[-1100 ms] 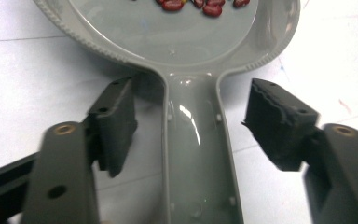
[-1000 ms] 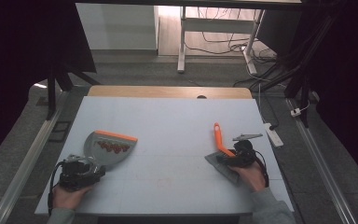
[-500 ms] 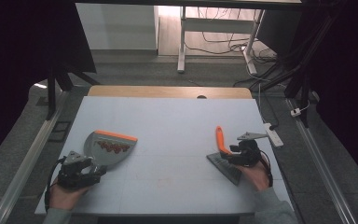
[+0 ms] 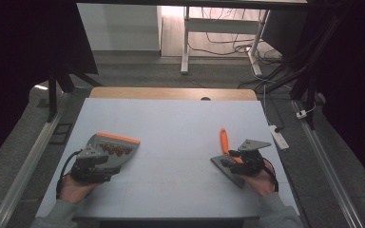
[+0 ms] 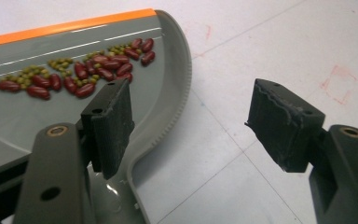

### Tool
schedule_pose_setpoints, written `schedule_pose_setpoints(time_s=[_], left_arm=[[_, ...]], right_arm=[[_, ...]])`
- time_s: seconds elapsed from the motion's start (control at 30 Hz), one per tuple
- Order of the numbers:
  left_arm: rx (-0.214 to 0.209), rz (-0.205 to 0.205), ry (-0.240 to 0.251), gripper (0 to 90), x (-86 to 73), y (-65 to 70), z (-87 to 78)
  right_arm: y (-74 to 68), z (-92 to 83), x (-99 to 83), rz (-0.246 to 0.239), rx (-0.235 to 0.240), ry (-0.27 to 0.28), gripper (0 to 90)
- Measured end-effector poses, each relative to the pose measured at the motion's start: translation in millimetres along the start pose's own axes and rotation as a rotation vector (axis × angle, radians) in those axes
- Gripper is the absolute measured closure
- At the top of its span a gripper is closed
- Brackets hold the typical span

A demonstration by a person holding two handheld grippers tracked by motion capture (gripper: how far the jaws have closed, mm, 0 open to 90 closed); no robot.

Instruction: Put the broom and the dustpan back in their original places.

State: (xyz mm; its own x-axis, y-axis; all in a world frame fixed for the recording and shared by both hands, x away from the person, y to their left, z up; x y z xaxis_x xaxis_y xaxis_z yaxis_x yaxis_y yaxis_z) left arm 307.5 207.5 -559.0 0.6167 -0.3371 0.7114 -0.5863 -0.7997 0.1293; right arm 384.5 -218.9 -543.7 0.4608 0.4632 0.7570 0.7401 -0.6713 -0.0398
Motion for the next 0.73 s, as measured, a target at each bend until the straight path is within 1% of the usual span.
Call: schedule_pose_setpoints(time_s=[0.07, 0.13, 0.2, 0.23, 0.33, 0.43, 0.73], left_arm=[[-0.011, 0.001, -0.006, 30.9, -2.7, 0.5, 0.9], [-0.010, 0.004, -0.008, 31.0, -6.1, 1.0, 0.9], [-0.018, 0.000, -0.008, 31.0, -8.6, 1.7, -0.2], [-0.015, -0.003, -0.005, 30.9, -9.0, 1.6, -0.7], [-0.013, -0.008, 0.001, 31.1, -8.6, 1.9, -2.6], [-0.008, -0.013, 0.006, 31.1, -8.0, 1.9, -3.5], [-0.009, -0.019, 0.012, 31.2, -6.8, 2.1, -4.4]], right_arm=[[-0.5, -1.3, -2.3, -0.011, -0.005, 0.005, 44.4], [-1.1, -2.2, -3.8, -0.025, -0.014, 0.012, 44.4], [-2.4, -3.0, -4.1, -0.028, -0.007, 0.018, 44.4], [-2.6, -3.1, -4.3, -0.029, -0.004, 0.020, 44.4], [-1.7, -4.3, -5.3, -0.015, 0.008, 0.025, 44.4], [-0.6, -5.4, -5.7, -0.014, 0.014, 0.032, 44.4], [-2.9, -6.3, -3.9, -0.042, 0.031, 0.042, 44.4]])
Point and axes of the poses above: each handheld gripper's, and its own axes: z roughly forward along the jaws, x roughly out of its top, y roughly to its right, the point moved 8 cm from there along z, roughly forward along the jaws, and after that the axes turned 3 degrees about z, right-handed, at the moved point
